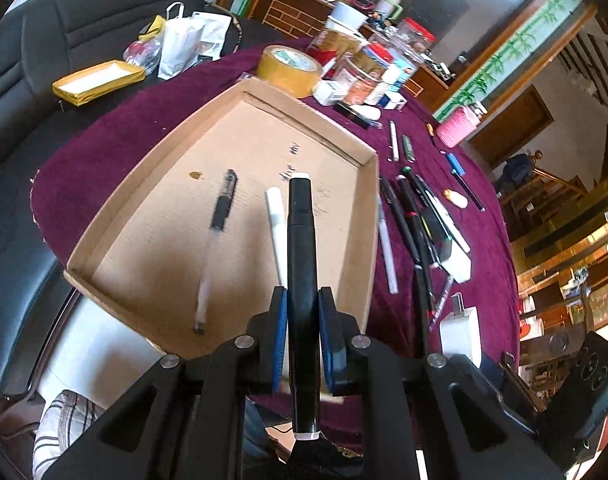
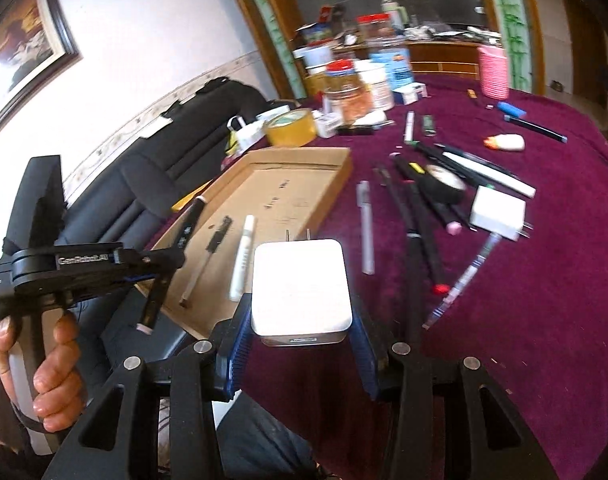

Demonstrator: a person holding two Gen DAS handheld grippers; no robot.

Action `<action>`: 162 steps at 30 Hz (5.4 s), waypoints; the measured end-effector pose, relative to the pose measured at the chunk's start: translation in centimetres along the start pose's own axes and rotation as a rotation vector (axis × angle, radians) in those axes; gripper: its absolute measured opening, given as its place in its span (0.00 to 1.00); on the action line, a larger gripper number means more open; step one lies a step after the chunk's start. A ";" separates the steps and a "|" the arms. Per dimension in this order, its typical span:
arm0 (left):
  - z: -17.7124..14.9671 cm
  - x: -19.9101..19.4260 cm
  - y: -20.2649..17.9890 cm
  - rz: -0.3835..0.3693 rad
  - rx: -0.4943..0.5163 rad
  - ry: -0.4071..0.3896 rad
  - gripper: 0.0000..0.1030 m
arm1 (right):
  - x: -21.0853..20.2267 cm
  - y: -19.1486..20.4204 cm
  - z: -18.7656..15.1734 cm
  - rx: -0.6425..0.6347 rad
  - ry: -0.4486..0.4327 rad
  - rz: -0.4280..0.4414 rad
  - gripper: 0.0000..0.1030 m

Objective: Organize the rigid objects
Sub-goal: 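Lower the charger into the tray with the right tool while the left tool places the black marker, then withdraw both open tools from the tray toward the remaining pens, then grasp the red-banded black marker with the right tool while the left tool grasps the clear white-capped pen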

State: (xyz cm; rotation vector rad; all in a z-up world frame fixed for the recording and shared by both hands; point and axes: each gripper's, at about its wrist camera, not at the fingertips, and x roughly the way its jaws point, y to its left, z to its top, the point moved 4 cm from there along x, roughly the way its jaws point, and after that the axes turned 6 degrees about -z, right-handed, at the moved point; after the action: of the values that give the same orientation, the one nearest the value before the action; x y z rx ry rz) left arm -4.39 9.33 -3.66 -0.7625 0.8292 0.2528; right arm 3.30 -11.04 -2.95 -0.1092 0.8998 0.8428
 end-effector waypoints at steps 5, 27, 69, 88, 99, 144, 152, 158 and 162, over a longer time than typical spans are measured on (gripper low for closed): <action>1.4 1.2 1.2 0.010 -0.020 0.014 0.14 | 2.5 1.7 1.6 -0.035 0.034 0.038 0.47; 3.0 6.5 3.1 0.122 -0.010 0.113 0.14 | 15.8 4.8 8.4 -0.149 0.183 0.050 0.47; -0.6 3.3 -2.1 0.121 0.084 0.053 0.37 | 6.6 -2.0 4.1 0.019 0.087 0.083 0.53; -5.8 3.1 -9.2 0.091 0.244 0.081 0.48 | -0.6 -8.3 -1.4 0.170 -0.024 -0.003 0.52; -5.9 4.2 -9.4 0.104 0.263 0.099 0.48 | -1.1 -8.0 -1.9 0.103 -0.023 -0.013 0.50; 1.1 15.7 -11.6 0.118 0.219 0.215 0.34 | 11.3 -13.3 4.5 0.149 0.163 -0.004 0.23; 2.3 18.0 -12.3 0.191 0.263 0.207 0.22 | 11.3 -13.0 4.7 0.117 0.144 -0.005 0.17; 1.7 18.7 -12.2 0.196 0.309 0.200 0.10 | 11.3 -13.1 4.6 0.121 0.143 0.006 0.17; 0.6 17.8 -12.1 0.168 0.312 0.222 0.08 | 11.3 -13.1 4.6 0.125 0.146 0.012 0.17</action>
State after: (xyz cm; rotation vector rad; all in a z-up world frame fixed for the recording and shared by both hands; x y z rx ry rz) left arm 13.61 -0.35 -10.50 -0.4328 1.1151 0.1839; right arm 19.01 -11.32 -11.50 -0.0572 1.0883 0.7953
